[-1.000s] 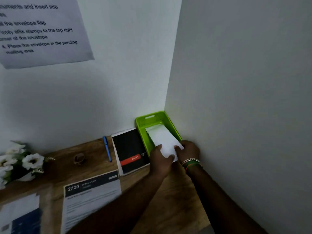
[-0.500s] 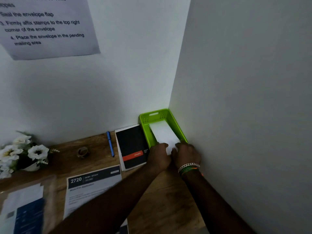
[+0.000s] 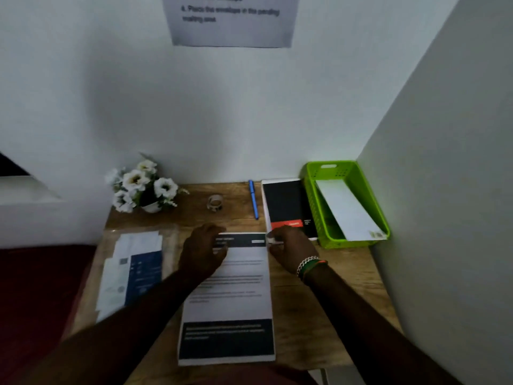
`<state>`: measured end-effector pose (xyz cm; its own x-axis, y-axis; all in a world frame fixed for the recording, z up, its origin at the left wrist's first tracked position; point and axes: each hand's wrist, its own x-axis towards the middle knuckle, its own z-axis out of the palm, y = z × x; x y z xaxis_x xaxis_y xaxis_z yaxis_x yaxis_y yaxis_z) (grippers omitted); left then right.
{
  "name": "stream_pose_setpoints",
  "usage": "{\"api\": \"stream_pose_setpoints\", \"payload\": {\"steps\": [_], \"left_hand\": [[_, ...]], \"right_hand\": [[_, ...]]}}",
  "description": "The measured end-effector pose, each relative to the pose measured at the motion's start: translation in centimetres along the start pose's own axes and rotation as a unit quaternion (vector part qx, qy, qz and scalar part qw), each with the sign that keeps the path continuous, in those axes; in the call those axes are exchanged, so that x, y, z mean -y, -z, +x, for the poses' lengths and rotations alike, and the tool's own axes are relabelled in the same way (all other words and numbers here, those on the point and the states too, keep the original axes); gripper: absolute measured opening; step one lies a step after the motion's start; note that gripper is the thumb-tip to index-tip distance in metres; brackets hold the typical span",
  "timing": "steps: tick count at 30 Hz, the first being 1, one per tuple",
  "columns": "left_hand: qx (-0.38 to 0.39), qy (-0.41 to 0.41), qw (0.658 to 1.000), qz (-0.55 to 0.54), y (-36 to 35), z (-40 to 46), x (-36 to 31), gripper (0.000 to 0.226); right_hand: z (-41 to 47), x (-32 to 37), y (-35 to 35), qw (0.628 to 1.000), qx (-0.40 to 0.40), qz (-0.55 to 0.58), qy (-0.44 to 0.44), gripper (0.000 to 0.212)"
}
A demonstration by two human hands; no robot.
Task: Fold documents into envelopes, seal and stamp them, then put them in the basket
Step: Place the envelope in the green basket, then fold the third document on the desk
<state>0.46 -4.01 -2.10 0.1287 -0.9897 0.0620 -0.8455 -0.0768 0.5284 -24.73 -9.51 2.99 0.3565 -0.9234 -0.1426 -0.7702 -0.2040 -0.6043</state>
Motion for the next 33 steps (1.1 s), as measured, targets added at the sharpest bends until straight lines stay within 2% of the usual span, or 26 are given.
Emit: {"api": "stream_pose_setpoints", "payload": {"steps": [3, 5, 7, 12, 16, 19, 21, 22, 24, 27, 30, 33], "left_hand": [[0.156, 0.042, 0.984, 0.075, 1.7, -0.1, 3.4, 0.117], [0.203, 0.03, 0.974, 0.094, 2.5, 0.1, 4.2, 0.131], [0.214, 0.021, 0.971, 0.105, 2.9, 0.4, 4.6, 0.132], [0.21, 0.027, 0.971, 0.108, 2.9, 0.9, 4.0, 0.127], [0.191, 0.029, 0.979, 0.071, 3.1, 0.6, 3.6, 0.112], [0.146, 0.011, 0.988, 0.048, 3.2, 0.1, 3.6, 0.07], [0.09, -0.023, 0.995, 0.04, 3.6, -0.3, 3.8, 0.035], [0.064, -0.039, 0.996, 0.039, 3.9, -0.4, 3.9, 0.028], [0.041, -0.051, 0.998, 0.023, 4.4, -0.7, 4.2, 0.03], [0.051, -0.084, 0.995, -0.003, 4.7, -1.3, 4.6, 0.034], [0.106, -0.091, 0.99, 0.001, 4.2, -2.0, 5.4, 0.029], [0.163, -0.065, 0.983, 0.046, 3.5, -2.7, 6.1, 0.046]], "right_hand": [[1.0, 1.4, -3.6, 0.993, 0.057, -0.103, 0.019, 0.056], [1.7, 2.0, -5.2, 0.982, 0.076, -0.17, 0.017, 0.074], [2.5, 2.3, -5.9, 0.974, 0.088, -0.209, 0.002, 0.084], [3.8, 2.2, -6.2, 0.968, 0.073, -0.24, -0.008, 0.087], [4.3, 2.3, -5.9, 0.969, 0.083, -0.232, -0.014, 0.073], [4.1, 2.4, -6.0, 0.971, 0.075, -0.229, -0.009, 0.055], [3.9, 2.6, -6.1, 0.979, 0.035, -0.2, 0.004, 0.043], [3.7, 2.7, -6.1, 0.984, 0.005, -0.178, 0.018, 0.036], [3.2, 2.8, -5.9, 0.988, -0.05, -0.134, 0.054, 0.03], [2.0, 2.9, -5.7, 0.983, -0.069, -0.144, 0.094, 0.033], [1.0, 2.3, -6.1, 0.978, -0.026, -0.178, 0.102, 0.029], [0.3, 1.6, -6.7, 0.976, 0.039, -0.199, 0.077, 0.033]]}}
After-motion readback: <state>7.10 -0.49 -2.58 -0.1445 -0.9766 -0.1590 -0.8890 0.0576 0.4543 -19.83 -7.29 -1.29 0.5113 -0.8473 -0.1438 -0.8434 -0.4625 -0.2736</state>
